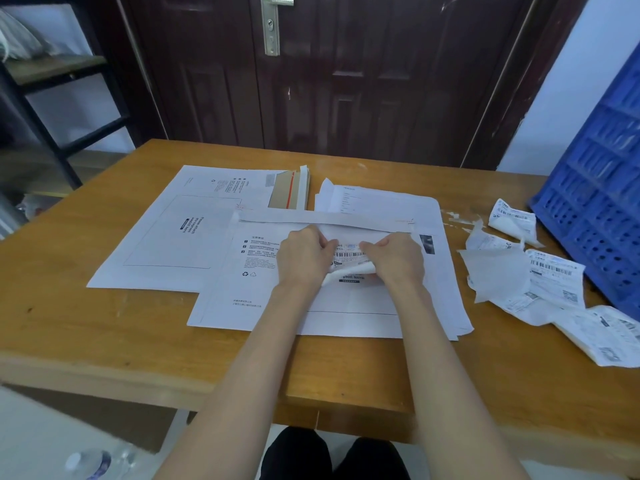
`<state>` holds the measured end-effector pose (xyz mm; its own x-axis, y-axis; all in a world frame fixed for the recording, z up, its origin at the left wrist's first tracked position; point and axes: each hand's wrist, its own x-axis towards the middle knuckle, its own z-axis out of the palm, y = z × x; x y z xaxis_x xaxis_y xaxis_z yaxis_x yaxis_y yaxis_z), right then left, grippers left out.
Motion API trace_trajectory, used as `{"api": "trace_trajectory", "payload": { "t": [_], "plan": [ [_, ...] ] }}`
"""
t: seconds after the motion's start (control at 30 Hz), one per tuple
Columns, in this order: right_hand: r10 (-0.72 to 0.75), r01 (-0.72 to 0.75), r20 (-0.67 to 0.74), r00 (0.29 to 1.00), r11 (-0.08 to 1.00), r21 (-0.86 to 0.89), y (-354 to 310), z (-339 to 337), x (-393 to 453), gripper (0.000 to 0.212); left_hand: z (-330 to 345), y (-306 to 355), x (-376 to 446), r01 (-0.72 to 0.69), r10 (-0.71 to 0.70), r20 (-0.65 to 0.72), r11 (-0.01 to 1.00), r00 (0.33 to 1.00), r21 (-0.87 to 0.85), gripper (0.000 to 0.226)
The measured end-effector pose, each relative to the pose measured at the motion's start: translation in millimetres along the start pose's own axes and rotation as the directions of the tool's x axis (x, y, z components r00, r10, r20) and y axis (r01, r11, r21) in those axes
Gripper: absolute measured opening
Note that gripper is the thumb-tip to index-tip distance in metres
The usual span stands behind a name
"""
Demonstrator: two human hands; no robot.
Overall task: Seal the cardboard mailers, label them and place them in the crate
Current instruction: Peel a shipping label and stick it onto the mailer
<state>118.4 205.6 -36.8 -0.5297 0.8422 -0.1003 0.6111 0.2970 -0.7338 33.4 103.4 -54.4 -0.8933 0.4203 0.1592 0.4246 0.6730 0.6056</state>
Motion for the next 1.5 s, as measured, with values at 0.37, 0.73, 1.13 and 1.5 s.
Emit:
{"api": "trace_trajectory", "payload": {
  "t": [0.37,0.73,1.13,1.5],
  "plan": [
    [0.049,-0.045,0.051,0.998,0.997,-0.068,-8,2,7,0.018,-1,3,7,0.022,-0.028,0.06,0.995,0.998,0.095,0.032],
    [0.12,-0.101,0.145,0.982,0.986,-0.132,-12,-9,12,0.037,-9,3,18,0.114,-0.116,0.167,0.993,0.979,0.019,0.031],
    [0.182,-0.187,0.191,0.965,0.982,0.009,-15,-18,5,0.023,-8,5,14,0.159,-0.157,0.122,0.987,0.98,-0.007,0.022],
    [0.117,-0.123,0.188,0.975,0.992,0.019,-12,-23,-13,0.02,-21,-17,-2,-0.218,0.213,0.239,0.976,0.947,-0.005,0.028]
  ]
}}
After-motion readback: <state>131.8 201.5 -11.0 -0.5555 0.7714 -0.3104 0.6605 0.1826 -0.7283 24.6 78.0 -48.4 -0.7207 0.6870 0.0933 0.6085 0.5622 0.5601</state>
